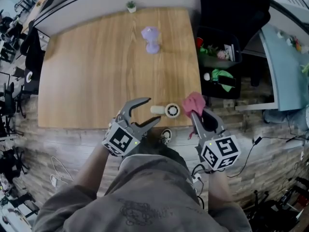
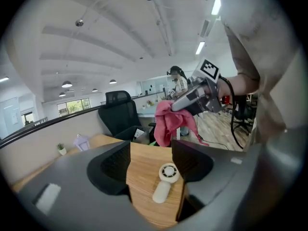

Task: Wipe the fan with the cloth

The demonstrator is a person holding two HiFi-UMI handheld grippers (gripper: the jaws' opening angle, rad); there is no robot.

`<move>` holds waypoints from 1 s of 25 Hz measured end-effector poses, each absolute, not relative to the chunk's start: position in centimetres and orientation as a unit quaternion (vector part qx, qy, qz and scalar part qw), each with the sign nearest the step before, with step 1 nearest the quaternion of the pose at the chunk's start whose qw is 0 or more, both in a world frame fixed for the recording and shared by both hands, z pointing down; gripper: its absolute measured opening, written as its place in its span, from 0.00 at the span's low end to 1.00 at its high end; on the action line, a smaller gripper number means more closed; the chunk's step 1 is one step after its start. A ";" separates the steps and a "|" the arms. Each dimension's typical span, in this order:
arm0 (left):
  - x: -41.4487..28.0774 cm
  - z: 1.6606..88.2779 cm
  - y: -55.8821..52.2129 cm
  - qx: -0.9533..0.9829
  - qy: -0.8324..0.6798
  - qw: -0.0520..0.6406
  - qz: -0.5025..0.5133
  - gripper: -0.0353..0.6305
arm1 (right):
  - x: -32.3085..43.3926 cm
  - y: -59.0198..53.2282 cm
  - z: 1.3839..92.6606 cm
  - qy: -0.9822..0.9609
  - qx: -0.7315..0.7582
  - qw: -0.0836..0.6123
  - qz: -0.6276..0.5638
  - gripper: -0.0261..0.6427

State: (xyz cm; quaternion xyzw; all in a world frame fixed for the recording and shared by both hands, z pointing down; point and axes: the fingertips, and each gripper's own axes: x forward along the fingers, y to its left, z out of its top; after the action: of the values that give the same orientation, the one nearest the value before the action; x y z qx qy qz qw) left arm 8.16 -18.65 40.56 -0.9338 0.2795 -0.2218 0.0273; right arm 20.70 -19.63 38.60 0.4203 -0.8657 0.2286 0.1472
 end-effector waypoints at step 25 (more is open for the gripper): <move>7.1 62.3 -18.8 -0.924 0.142 0.014 -0.356 0.47 | 18.2 -18.5 54.2 -0.786 0.494 0.227 0.296 0.17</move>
State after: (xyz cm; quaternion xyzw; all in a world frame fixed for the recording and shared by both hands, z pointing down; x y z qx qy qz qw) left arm 7.07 -18.80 62.33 -0.9235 0.1417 -0.3562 0.0139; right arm 18.18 -18.47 54.16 0.4938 -0.7857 0.2957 0.2269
